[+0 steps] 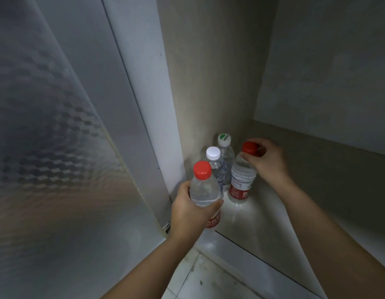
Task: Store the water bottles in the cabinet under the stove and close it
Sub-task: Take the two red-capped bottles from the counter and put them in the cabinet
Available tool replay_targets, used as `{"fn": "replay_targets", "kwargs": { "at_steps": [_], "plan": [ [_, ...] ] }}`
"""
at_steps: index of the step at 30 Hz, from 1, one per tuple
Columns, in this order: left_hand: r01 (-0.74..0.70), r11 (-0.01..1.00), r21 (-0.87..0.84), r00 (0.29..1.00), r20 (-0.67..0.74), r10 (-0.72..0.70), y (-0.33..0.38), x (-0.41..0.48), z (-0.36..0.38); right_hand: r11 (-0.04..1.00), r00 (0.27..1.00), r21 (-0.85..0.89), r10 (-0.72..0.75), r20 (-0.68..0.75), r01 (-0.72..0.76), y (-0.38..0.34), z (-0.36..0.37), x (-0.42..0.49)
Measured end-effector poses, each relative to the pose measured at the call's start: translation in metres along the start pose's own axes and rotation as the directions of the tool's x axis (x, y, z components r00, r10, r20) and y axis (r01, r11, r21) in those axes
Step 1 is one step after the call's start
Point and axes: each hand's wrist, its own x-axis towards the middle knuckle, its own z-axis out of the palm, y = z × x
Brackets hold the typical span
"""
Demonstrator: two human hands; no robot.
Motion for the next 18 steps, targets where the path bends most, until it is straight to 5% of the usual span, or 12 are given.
{"fn": "replay_targets", "kwargs": {
  "at_steps": [18],
  "plan": [
    [0.008, 1.000, -0.025, 0.995, 0.098, -0.005, -0.005, 0.000, 0.031, 0.996, 0.982, 0.084, 0.022, 0.185, -0.038, 0.014, -0.024, 0.000]
  ]
}}
